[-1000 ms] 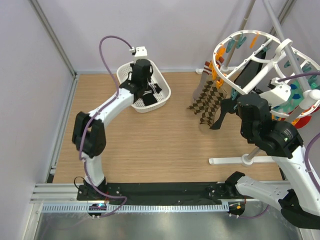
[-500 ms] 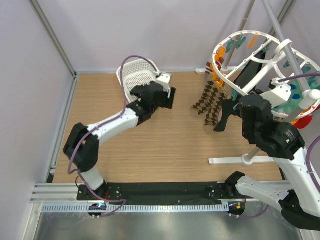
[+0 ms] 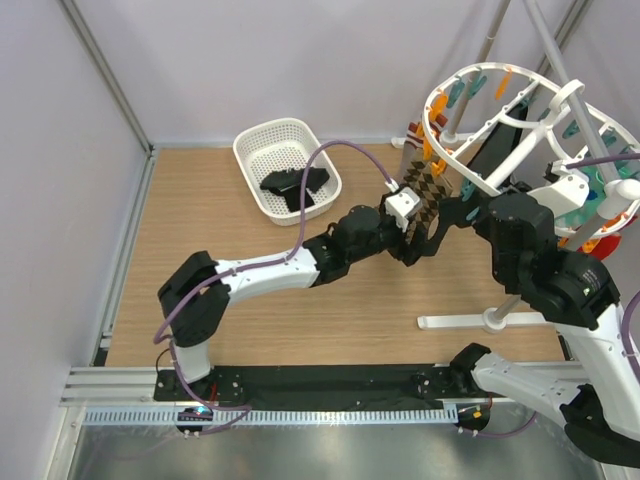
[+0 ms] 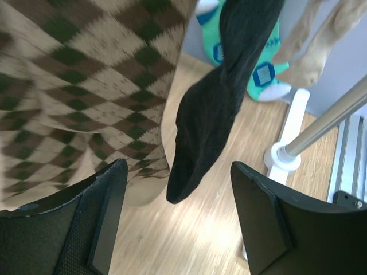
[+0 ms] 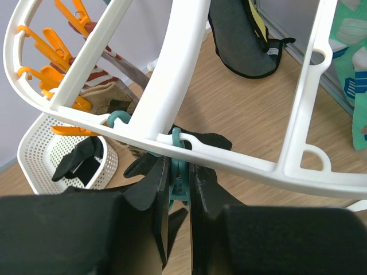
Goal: Remove the socks clipped to the hanger
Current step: Remove the sock from the hanger.
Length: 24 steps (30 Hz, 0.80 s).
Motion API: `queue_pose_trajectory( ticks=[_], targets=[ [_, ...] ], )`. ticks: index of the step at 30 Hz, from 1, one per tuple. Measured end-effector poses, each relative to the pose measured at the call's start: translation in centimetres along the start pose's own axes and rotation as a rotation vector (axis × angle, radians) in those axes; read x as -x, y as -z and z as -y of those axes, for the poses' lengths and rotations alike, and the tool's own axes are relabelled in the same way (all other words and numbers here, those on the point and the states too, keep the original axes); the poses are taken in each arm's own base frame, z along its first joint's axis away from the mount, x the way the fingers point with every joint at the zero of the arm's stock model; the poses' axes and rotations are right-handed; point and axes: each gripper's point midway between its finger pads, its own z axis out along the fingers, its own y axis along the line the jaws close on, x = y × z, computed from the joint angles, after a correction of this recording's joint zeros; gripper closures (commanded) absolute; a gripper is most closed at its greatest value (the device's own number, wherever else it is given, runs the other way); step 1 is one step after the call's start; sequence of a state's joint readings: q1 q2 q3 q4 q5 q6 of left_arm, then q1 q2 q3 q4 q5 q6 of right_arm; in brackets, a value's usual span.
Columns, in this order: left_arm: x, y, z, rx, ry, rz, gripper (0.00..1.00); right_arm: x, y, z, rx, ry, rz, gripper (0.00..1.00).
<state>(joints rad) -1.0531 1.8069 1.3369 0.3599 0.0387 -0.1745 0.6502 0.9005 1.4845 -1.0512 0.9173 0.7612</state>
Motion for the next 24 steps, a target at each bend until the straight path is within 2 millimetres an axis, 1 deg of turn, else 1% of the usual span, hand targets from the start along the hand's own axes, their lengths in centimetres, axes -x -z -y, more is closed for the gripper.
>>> queue_pose_trajectory(
  ticks=[2, 4, 8, 11, 12, 13, 14, 15, 16, 17, 18, 19, 20, 21, 23, 24],
  targets=[
    [-1.3, -0.8, 0.4, -0.016, 0.0, -0.025, 0.23, 0.1, 0.1, 0.1, 0.002, -0.003, 0.001, 0.99],
    [-1.9, -1.5, 0.9, -0.031, 0.0, -0.035, 0.23, 0.2, 0.2, 0.2, 0.004, -0.007, 0.003, 0.99],
    [-1.0, -3.2, 2.2, -0.071, -0.002, -0.009, 0.23, 0.5, 0.5, 0.4, 0.01, -0.017, 0.009, 0.99],
    [0.0, -3.9, 3.1, -0.1, -0.003, 0.02, 0.27, 0.6, 0.7, 0.7, 0.011, -0.021, 0.012, 0.93],
    [0.3, -4.1, 3.4, -0.108, -0.003, 0.027, 0.32, 0.6, 0.7, 0.8, 0.011, -0.02, 0.011, 0.92],
    [0.5, -4.3, 3.8, -0.117, -0.001, 0.035, 0.37, 0.6, 0.8, 0.9, 0.008, -0.017, 0.01, 0.86],
    [0.7, -4.5, 4.1, -0.123, -0.001, 0.04, 0.5, 0.5, 0.8, 1.0, 0.004, -0.013, 0.009, 0.82],
    [0.9, -4.6, 4.5, -0.13, 0.002, 0.045, 0.57, 0.4, 0.8, 1.1, 0.0, -0.009, 0.007, 0.79],
    [1.0, -4.7, 4.8, -0.135, 0.0, 0.048, 0.64, 0.4, 0.8, 1.2, -0.002, -0.008, 0.005, 0.74],
    [1.0, -4.8, 5.0, -0.139, 0.0, 0.048, 0.7, 0.3, 0.9, 1.4, -0.005, -0.004, 0.001, 0.71],
    [1.0, -4.8, 5.3, -0.142, 0.0, 0.049, 0.8, 0.4, 1.0, 1.5, -0.007, -0.002, -0.001, 0.66],
    [1.1, -4.8, 5.6, -0.144, 0.002, 0.049, 0.85, 0.5, 1.1, 1.7, -0.007, -0.004, -0.002, 0.62],
    [1.0, -4.7, 5.7, -0.144, -0.001, 0.049, 0.95, 0.5, 1.2, 1.8, -0.009, -0.003, -0.004, 0.55],
    [1.0, -4.7, 5.9, -0.144, -0.003, 0.049, 0.99, 0.6, 1.5, 2.0, -0.007, -0.005, -0.007, 0.52],
    [1.0, -4.8, 6.1, -0.137, -0.004, 0.049, 1.0, 0.9, 1.9, 2.3, -0.005, -0.009, -0.009, 0.46],
    [1.0, -4.8, 6.0, -0.13, -0.003, 0.05, 1.0, 1.0, 2.1, 2.5, -0.002, -0.009, -0.014, 0.45]
  ],
)
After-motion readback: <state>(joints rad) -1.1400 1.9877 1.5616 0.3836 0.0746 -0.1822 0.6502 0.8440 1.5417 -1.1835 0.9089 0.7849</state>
